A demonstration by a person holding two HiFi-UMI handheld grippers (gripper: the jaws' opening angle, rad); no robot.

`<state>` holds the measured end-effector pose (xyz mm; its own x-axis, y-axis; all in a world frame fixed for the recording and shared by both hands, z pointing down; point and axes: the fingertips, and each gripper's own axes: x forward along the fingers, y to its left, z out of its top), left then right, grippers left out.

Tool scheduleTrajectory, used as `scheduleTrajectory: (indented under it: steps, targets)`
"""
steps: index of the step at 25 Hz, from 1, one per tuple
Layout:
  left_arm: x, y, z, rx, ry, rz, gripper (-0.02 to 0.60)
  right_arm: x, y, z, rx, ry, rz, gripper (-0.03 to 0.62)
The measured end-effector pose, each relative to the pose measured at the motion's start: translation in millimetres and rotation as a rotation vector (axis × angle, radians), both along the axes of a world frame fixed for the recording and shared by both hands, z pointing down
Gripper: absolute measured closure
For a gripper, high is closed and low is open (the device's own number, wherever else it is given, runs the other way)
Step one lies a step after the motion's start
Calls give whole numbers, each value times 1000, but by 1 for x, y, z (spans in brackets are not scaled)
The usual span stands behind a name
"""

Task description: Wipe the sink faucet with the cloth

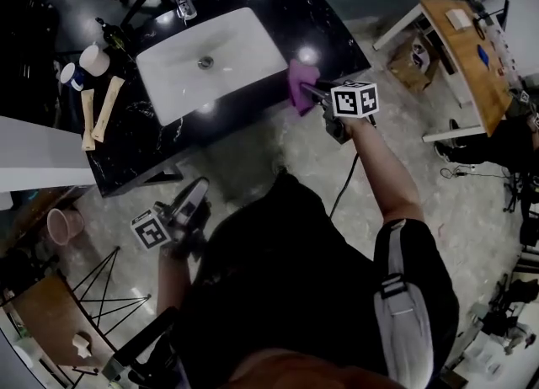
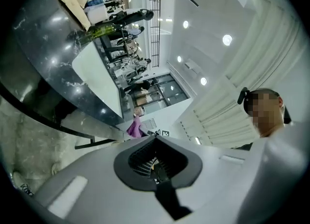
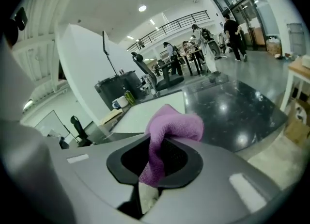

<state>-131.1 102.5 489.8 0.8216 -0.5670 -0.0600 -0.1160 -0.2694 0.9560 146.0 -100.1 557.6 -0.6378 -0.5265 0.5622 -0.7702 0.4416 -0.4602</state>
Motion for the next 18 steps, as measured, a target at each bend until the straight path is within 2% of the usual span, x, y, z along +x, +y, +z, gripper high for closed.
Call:
scheduleTrajectory:
  steps: [3, 5, 11, 14, 18]
  targets:
    - [1, 2, -3, 15, -29, -35, 581, 41, -34, 13, -20, 136, 33, 531]
    - [5, 2, -3, 15, -40, -69, 581, 60, -57, 17, -28, 192, 29, 531]
    - [45, -3, 1, -47, -11, -162, 581, 94, -103, 44, -116, 321, -75, 530]
    - [62, -8, 2, -39, -44, -190, 581, 113, -116, 61, -153, 407, -116, 530]
    - [72, -13, 3, -38, -96, -227, 581, 118, -123, 76, -178, 417, -150, 526]
